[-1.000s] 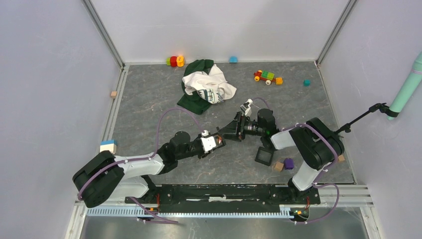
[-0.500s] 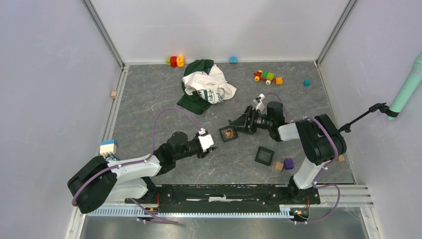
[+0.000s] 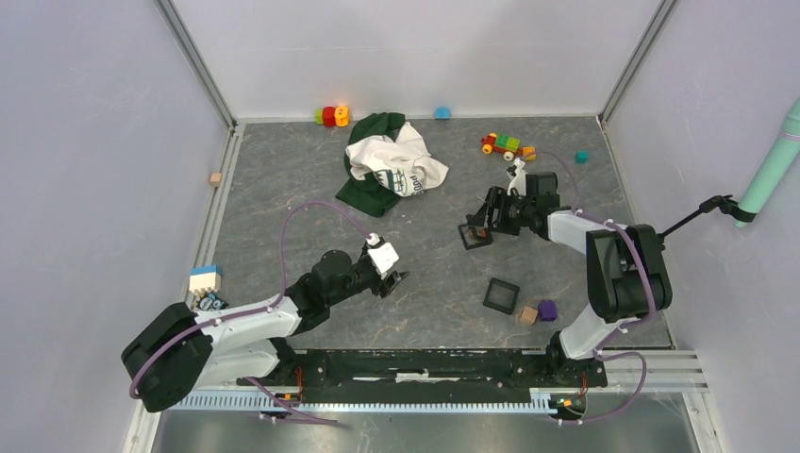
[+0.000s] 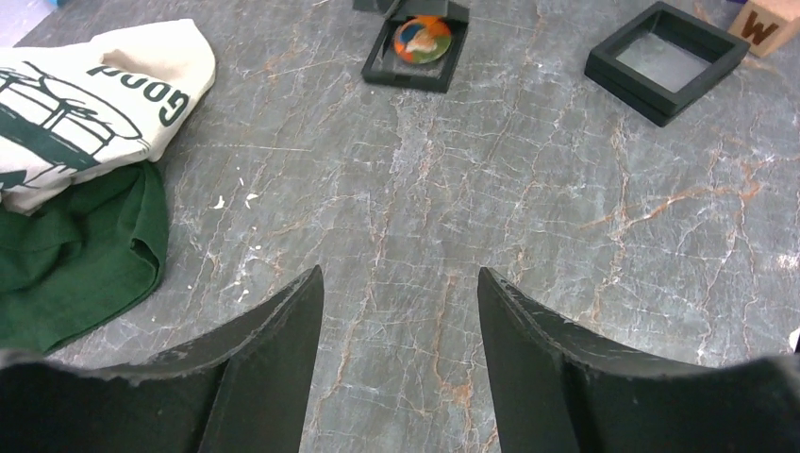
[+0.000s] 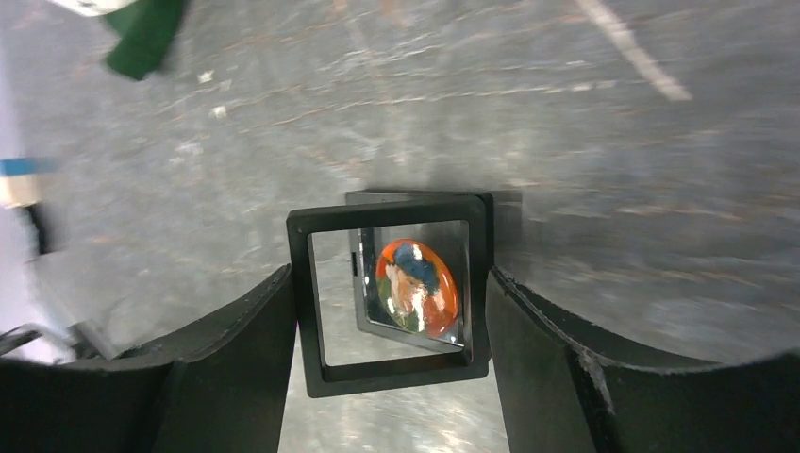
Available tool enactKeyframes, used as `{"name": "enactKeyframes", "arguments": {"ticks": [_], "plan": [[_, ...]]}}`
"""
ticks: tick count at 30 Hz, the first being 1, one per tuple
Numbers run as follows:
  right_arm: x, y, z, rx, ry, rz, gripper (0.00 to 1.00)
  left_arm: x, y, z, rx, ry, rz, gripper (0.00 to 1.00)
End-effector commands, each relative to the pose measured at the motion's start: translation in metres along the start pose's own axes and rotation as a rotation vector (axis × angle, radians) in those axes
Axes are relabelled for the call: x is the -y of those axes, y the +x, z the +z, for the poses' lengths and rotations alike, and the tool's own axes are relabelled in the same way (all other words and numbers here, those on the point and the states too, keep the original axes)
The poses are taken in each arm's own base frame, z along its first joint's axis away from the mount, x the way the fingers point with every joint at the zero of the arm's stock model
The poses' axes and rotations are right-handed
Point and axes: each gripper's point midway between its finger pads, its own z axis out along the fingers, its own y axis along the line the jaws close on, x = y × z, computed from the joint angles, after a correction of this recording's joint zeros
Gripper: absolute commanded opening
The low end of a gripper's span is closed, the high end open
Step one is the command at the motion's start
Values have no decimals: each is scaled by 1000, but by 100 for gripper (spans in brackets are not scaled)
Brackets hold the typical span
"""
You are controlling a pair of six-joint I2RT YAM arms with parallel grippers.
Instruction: Remove the brooch from the garment
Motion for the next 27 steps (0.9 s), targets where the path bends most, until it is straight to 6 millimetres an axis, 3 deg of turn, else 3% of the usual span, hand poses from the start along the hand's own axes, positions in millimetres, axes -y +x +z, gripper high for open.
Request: {"name": "enactKeyframes", "arguments": {"ticks": [1, 8, 14, 17, 21, 24, 27], "plan": [[52, -6, -29, -9, 327, -120, 60, -7, -14, -1, 48, -51, -67, 67], [88, -14, -57, -7, 581, -169, 63, -15, -15, -6, 54, -104, -90, 68], [100, -26, -71, 11, 696, -189, 79, -26, -16, -5, 47, -181, -169, 74], [92, -35, -72, 30, 677, -196, 98, -25, -15, -4, 40, -174, -176, 75], [79, -51, -79, 65, 663, -212, 98, -31, -15, -5, 38, -212, -199, 78], [66, -59, -84, 89, 659, -246, 98, -59, -14, -12, 43, -397, -338, 97], [44, -66, -83, 123, 618, -294, 98, -80, -19, -15, 19, -458, -432, 99]]}}
